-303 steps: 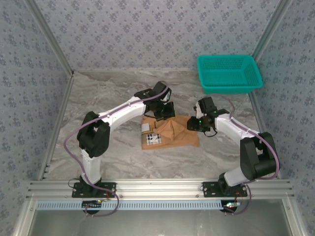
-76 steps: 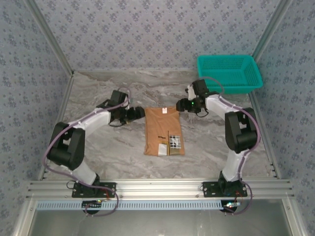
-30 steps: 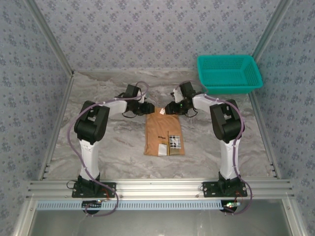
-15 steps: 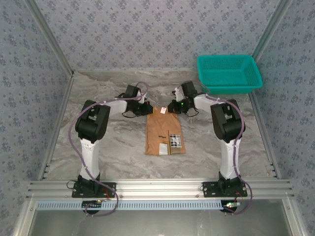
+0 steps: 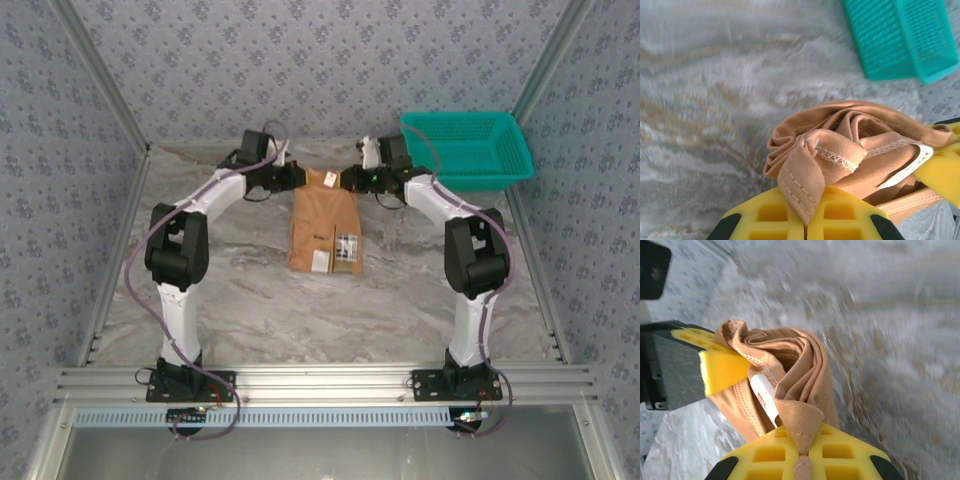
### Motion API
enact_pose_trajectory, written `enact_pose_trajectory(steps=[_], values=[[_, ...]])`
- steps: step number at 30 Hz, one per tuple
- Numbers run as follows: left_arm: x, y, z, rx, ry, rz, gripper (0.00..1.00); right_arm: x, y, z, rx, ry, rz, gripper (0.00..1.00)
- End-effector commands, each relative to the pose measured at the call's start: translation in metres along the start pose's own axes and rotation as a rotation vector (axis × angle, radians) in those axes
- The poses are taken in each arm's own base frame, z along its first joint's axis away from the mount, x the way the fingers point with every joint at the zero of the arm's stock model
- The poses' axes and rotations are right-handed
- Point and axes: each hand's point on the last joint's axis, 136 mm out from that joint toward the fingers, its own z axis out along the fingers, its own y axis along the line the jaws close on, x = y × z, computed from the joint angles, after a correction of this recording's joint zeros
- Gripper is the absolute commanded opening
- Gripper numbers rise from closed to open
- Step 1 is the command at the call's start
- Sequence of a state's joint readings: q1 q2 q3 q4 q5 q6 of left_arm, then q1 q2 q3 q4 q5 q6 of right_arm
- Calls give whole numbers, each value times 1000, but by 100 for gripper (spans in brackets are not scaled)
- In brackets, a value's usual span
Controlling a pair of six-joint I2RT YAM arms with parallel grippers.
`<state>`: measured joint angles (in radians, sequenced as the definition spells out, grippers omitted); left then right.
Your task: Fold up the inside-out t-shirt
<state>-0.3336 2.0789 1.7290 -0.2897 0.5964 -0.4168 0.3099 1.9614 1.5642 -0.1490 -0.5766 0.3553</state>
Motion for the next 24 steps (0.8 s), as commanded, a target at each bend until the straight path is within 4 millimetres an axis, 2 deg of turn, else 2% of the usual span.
enact_pose_trajectory(steps=[1, 3, 5, 7, 9, 12, 17, 20, 24], values=[[-39, -60, -58, 40, -107, 131, 0, -60, 49, -47, -37, -181, -120, 0], [-40, -69, -73, 38, -123, 157, 0, -61, 62, -60, -47, -204, -156, 0], [-32, -75, -85, 46, -138, 168, 0, -53, 76, -71, -58, -220, -191, 0], [-17, -80, -91, 73, -135, 160, 0, -36, 87, -78, -69, -213, -217, 0], [8, -80, -92, 81, -115, 148, 0, -13, 94, -82, -62, -193, -241, 0], [60, -78, -84, 84, -56, 129, 0, 41, 87, -79, -27, -123, -236, 0], [168, -64, -64, 40, 95, 77, 0, 131, 72, -76, 35, -7, -202, 0], [201, -67, -63, 27, 126, 72, 0, 160, 66, -79, 72, 29, -181, 0], [203, -70, -63, 18, 115, 81, 0, 172, 54, -85, 131, 56, -164, 1]])
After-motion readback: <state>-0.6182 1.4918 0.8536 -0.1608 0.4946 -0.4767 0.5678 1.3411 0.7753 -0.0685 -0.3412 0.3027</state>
